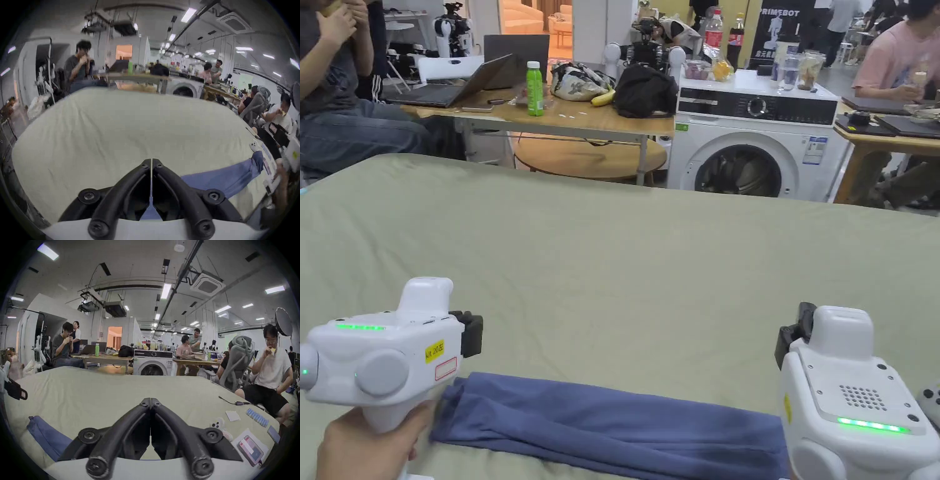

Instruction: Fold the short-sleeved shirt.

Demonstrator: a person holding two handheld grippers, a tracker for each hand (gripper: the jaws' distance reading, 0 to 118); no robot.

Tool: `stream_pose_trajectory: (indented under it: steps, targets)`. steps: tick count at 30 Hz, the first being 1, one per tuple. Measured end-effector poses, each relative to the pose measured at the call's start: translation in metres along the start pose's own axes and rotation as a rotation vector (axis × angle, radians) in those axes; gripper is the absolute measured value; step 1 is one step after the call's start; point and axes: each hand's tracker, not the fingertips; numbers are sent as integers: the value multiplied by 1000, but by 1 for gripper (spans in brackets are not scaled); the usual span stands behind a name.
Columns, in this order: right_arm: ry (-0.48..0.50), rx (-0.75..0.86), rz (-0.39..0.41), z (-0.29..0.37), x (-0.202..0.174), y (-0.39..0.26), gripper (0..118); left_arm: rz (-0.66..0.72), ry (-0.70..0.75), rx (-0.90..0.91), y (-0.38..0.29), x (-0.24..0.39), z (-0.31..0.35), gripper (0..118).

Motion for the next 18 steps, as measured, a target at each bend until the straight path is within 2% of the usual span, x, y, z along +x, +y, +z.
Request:
stream_pose_trajectory:
  steps: [2, 4, 8, 14, 18]
  targets:
    - [12, -5, 7, -2, -2, -2, 0, 26, -54, -106, 2, -19, -11, 0]
    - [21, -16, 13, -5, -5, -3, 0, 100, -128, -221, -1, -33, -20, 9]
    - [43, -50, 12, -11, -11, -9, 0, 285, -276, -372, -9, -77, -51, 69]
    - [72, -83, 33, -15, -17, -17, 0, 284, -260, -527, -23, -108, -71, 73]
    - [78, -91, 44, -18, -19, -19, 0, 382, -407, -584, -40, -131, -85, 75]
